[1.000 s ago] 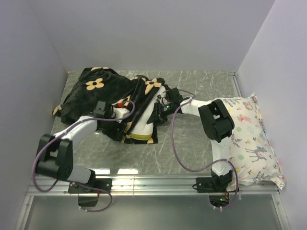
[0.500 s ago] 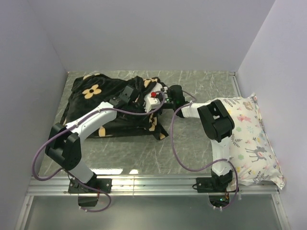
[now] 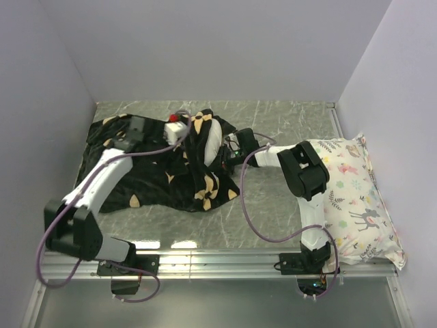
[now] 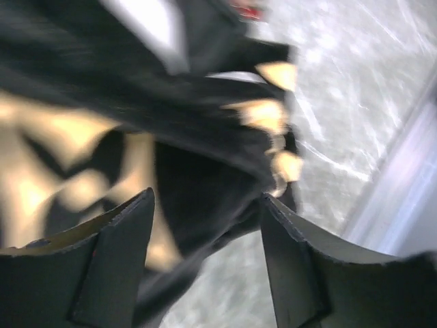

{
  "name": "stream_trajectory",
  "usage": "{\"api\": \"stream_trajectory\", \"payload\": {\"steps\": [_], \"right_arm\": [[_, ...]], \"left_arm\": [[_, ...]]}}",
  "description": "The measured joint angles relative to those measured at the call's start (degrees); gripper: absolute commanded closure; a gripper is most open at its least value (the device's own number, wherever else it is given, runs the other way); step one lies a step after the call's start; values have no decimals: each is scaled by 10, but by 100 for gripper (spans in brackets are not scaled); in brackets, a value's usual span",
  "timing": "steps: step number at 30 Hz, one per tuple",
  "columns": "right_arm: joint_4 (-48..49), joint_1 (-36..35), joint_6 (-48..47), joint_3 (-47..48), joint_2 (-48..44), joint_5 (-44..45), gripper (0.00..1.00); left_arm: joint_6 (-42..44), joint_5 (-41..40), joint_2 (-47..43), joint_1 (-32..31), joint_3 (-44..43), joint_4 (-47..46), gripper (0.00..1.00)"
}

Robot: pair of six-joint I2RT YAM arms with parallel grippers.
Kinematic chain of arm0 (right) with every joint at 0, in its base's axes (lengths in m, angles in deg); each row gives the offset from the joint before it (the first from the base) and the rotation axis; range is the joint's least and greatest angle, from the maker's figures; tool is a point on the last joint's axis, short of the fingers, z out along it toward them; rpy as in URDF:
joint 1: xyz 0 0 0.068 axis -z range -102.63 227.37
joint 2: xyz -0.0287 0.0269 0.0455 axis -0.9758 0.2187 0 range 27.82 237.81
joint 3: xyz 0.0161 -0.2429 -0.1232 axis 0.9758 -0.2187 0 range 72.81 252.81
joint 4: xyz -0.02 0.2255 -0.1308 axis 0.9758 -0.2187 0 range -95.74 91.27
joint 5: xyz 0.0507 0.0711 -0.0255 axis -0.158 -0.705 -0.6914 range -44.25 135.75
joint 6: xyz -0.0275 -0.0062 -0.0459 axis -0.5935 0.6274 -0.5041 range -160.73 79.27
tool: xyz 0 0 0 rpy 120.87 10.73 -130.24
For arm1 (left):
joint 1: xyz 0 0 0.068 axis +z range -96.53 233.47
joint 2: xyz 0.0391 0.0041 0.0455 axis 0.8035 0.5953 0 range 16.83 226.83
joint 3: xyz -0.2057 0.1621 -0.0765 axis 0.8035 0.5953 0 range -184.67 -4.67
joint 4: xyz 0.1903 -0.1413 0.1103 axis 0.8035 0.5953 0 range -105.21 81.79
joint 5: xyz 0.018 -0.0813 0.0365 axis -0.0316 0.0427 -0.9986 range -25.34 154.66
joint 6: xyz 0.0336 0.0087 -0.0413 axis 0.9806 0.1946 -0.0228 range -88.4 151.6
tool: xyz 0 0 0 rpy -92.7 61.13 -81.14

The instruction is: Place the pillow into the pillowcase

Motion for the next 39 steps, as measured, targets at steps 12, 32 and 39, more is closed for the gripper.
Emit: {"api": "stream_trajectory", "payload": {"steps": [12, 32, 39], "right_arm": [[-342, 52, -340, 39, -146, 105, 50], [-454, 13, -462, 131, -48, 264, 41], [-447, -1, -466, 198, 2, 237, 81]], "left_arm": [[-26, -74, 7, 85, -82, 14, 1], [-106, -146, 214, 37, -245, -70, 1], [-116, -161, 214, 47, -214, -70, 1]]}}
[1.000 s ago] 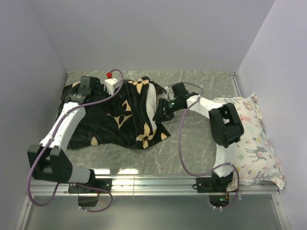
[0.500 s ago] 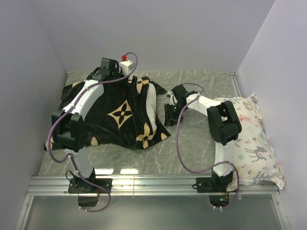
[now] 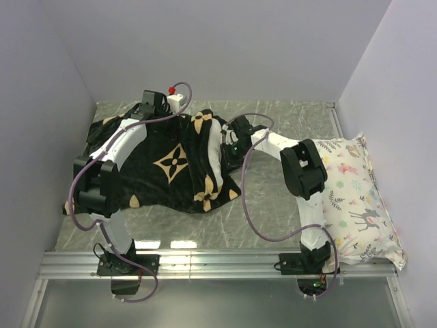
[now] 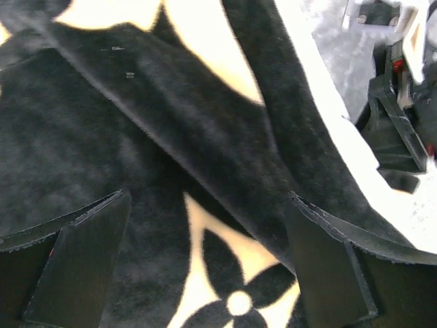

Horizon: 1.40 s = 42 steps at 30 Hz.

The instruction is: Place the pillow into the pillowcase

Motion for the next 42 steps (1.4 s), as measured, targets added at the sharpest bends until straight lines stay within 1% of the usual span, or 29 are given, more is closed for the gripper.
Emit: {"api": "stream_trajectory", "payload": {"steps": [1, 5, 8, 10, 12, 13, 15, 16, 18, 21, 22, 24, 26, 27, 29, 30, 32, 33, 35, 38, 40, 42], "right_arm": [[0, -1, -7, 6, 9, -7, 100], [-5, 5, -21, -2, 17, -38, 100], [-8, 35, -41, -65, -22, -56, 100], [-32, 94, -59, -128, -77, -62, 100], [-54, 172, -85, -179, -146, -49, 100], [-66, 212, -98, -196, -183, -35, 100], [-83, 259, -120, -217, -241, -17, 100], [-93, 265, -131, -225, -264, -13, 100], [-109, 252, -151, -233, -285, -18, 100], [-145, 212, -195, -230, -259, -55, 100], [-168, 200, -217, -226, -242, -78, 96], [-210, 178, -252, -219, -217, -115, 78], [-243, 169, -269, -208, -207, -127, 61], [-256, 170, -271, -198, -207, -127, 42], [-262, 186, -252, -158, -203, -118, 28], [-252, 198, -239, -131, -199, -108, 24], [-222, 216, -208, -73, -183, -85, 24], [-197, 223, -188, -40, -170, -69, 22], [-146, 232, -144, 23, -136, -35, 21], [-102, 227, -89, 147, -46, 16, 21], [-66, 218, -68, 216, 14, 46, 20], [-45, 207, -58, 241, 48, 70, 20]], "left_arm": [[-2, -3, 0, 1, 0, 0, 1], [-6, -24, 0, 6, 0, -3, 1], [-14, -40, 5, 14, 0, -2, 1], [-17, -54, 13, 29, 4, -3, 1], [-19, -70, 23, 49, 12, -4, 1], [-19, -80, 31, 60, 16, -4, 1], [-19, -91, 44, 80, 24, -4, 1], [-19, -91, 50, 88, 28, -4, 1], [-16, -81, 53, 97, 33, -3, 1], [-5, -49, 47, 94, 30, -8, 1], [1, -36, 44, 89, 26, -5, 1], [13, -12, 42, 75, 5, -2, 1], [24, 9, 41, 56, -22, -3, 1], [27, 18, 40, 44, -35, -5, 1], [32, 35, 36, 19, -57, -7, 1], [34, 42, 35, 7, -64, -9, 1], [37, 52, 31, -21, -68, -17, 1], [38, 54, 31, -33, -68, -19, 1], [41, 55, 31, -55, -67, -21, 1], [39, 56, 32, -86, -65, -28, 1], [36, 59, 35, -96, -65, -38, 1], [34, 61, 42, -99, -68, -43, 1]]}}
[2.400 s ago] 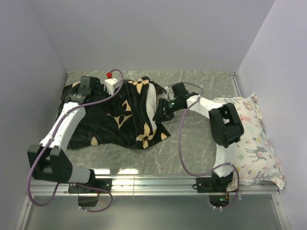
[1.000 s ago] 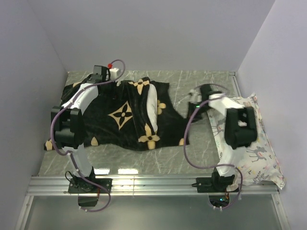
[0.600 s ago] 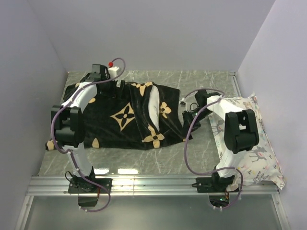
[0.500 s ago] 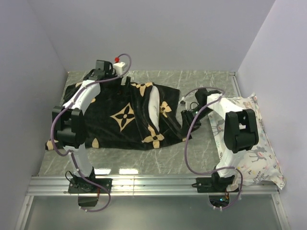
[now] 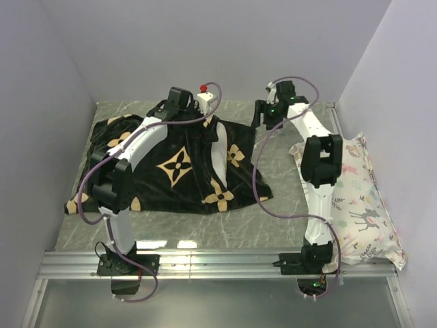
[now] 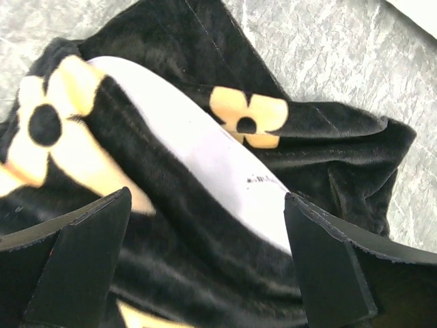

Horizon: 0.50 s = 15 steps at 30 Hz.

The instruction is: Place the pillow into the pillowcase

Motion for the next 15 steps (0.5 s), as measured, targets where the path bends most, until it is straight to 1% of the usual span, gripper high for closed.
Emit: {"api": "stream_trajectory", "payload": {"steps": [3, 4, 5, 8, 10, 12, 13, 14, 15], "right_arm": [[7, -27, 9, 20, 40, 34, 17], [11, -35, 10, 21, 47, 43, 13], [15, -44, 12, 22, 56, 51, 11], [19, -66, 15, 35, 81, 66, 11], [21, -77, 20, 46, 99, 74, 14], [23, -84, 21, 50, 110, 85, 26], [23, -87, 23, 53, 111, 90, 35], [23, -89, 25, 53, 112, 94, 55], [21, -90, 25, 53, 113, 100, 65]], "left_arm": [[-8, 10, 26, -5, -14, -4, 1], [-9, 12, 33, -5, -18, -4, 1], [-9, 14, 42, -8, -22, -4, 1], [-9, 13, 61, -18, -22, -7, 1], [-9, 11, 69, -25, -22, -10, 1], [-12, 10, 75, -29, -22, -15, 1], [-15, 9, 79, -31, -22, -15, 1], [-19, 8, 84, -32, -23, -16, 1], [-21, 7, 91, -33, -26, -13, 4]]}}
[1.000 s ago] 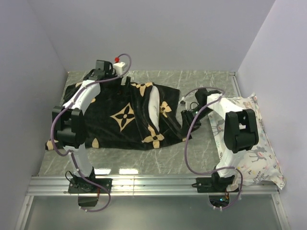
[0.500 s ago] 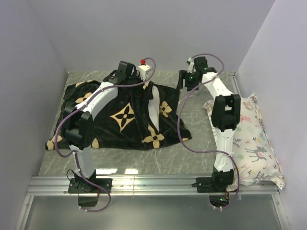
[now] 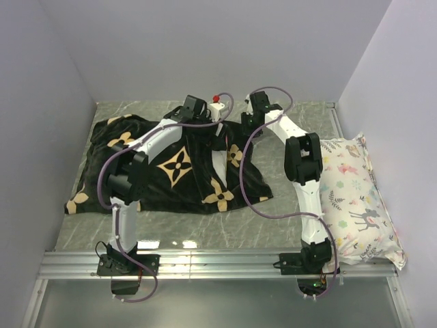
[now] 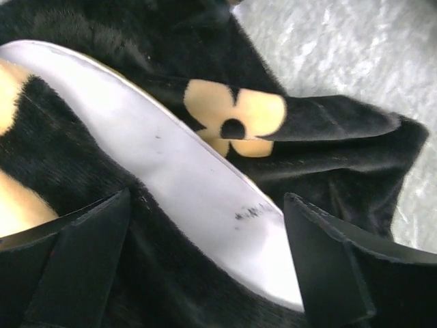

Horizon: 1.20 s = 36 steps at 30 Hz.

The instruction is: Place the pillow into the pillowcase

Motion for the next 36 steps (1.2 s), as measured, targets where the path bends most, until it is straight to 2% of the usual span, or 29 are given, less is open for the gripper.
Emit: {"api": "stream_trajectory", "payload": {"steps": [1, 2, 3, 8, 14, 17, 18, 20, 23, 26, 27, 28, 29, 30, 31, 36], "right_arm": [[-3, -1, 5, -1, 2, 5, 76], [-7, -1, 10, -2, 3, 8, 95], [-12, -1, 10, -2, 3, 11, 100], [-20, 6, 18, -37, -16, 3, 100], [-48, 55, 2, -197, -128, -22, 100], [-59, 82, -7, -226, -169, -32, 100], [-61, 88, -8, -226, -176, -36, 100], [-64, 96, -9, -214, -181, -48, 100], [-72, 98, -9, -179, -168, -69, 100], [-75, 92, -12, -165, -160, -82, 100], [-80, 89, -14, -166, -159, -82, 90], [-82, 87, -14, -168, -159, -82, 60], [-83, 85, -12, -173, -159, -78, 45], [-85, 82, -15, -178, -159, -70, 37], [-87, 80, -17, -184, -159, -63, 30], [-96, 82, -21, -217, -171, -33, 30]], "left_arm": [[-2, -1, 11, 0, -8, 3, 6], [-2, -4, 22, 0, -17, 7, 9], [-2, -8, 32, 0, -23, 11, 14], [21, -32, 34, 3, -4, 33, 21], [73, -30, -85, 27, 153, 60, 22], [105, -33, -151, 47, 208, 108, 15], [112, -36, -165, 51, 216, 122, 8], [121, -41, -186, 56, 222, 140, 1], [115, -68, -199, 45, 213, 146, 1], [99, -132, -200, -7, 188, 136, 1], [89, -160, -200, -28, 182, 128, 1], [82, -185, -200, -49, 177, 119, 1], [67, -222, -199, -79, 171, 109, 1], [53, -256, -198, -103, 167, 100, 1], [37, -282, -196, -125, 165, 93, 1], [-24, -379, -159, -180, 151, 87, 1]]}}
